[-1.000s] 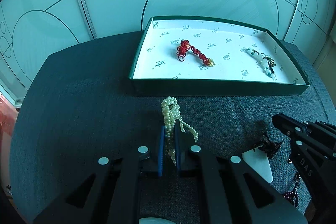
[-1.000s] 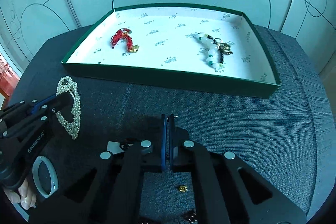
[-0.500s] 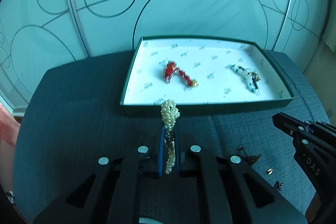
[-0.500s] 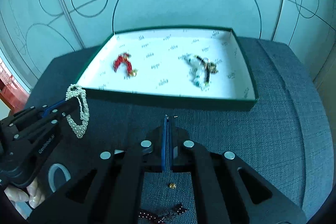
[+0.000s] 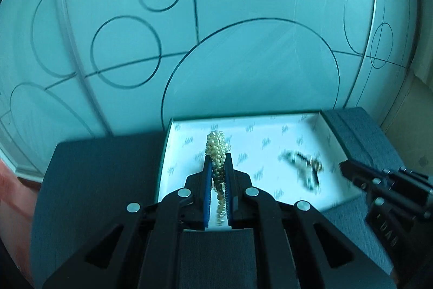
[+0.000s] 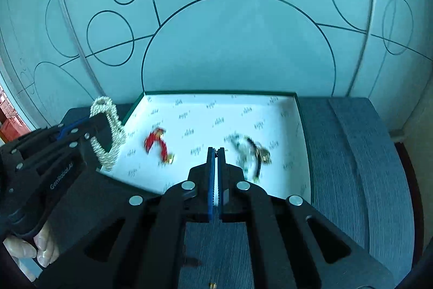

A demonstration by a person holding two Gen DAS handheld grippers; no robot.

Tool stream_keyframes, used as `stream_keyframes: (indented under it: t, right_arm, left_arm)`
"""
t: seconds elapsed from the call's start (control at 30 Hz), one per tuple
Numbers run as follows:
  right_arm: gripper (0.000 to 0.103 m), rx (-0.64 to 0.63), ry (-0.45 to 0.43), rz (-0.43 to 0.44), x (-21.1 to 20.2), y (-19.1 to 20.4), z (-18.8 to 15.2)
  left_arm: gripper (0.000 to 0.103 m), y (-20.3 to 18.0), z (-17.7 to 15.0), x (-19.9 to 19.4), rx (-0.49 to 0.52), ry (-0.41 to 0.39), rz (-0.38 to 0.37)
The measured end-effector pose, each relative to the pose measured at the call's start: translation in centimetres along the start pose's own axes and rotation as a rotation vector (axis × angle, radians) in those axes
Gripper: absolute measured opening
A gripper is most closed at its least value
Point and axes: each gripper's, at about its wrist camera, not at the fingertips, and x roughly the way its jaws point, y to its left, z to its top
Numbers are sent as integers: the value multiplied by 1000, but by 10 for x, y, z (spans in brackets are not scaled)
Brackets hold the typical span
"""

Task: Organize jewelry
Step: 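Carry the pearl necklace into the green box while the right gripper follows with its stud, then open both grippers in the box and withdraw them over the table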

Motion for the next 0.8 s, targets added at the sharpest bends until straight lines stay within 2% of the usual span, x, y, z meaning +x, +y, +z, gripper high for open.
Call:
stream_keyframes:
  t: [0.17, 0.47, 0.5, 0.57, 0.63, 0.7, 0.8]
  right_arm:
    - [2, -10, 35, -12, 41, -5, 12]
    - [3, -9, 137, -31, 108, -16, 4]
    - [5, -3, 139, -33, 111, -17, 3]
    - [17, 7, 145, -34, 115, -19, 0]
    - [23, 8, 141, -39, 115, -20, -1]
    - [23, 10, 131, -36, 108, -21, 1]
    - [25, 21, 104, -28, 88, -23, 7]
  left_arm:
    - [8, -11, 15, 41, 25, 18, 15]
    - [9, -10, -11, 115, -21, 160, 8]
    - [12, -9, -13, 118, -24, 168, 11]
    - [24, -9, -18, 124, -25, 190, 14]
    - [54, -11, -19, 123, -27, 185, 22]
    - [62, -12, -18, 112, -21, 161, 15]
    - [69, -12, -16, 92, -14, 144, 1]
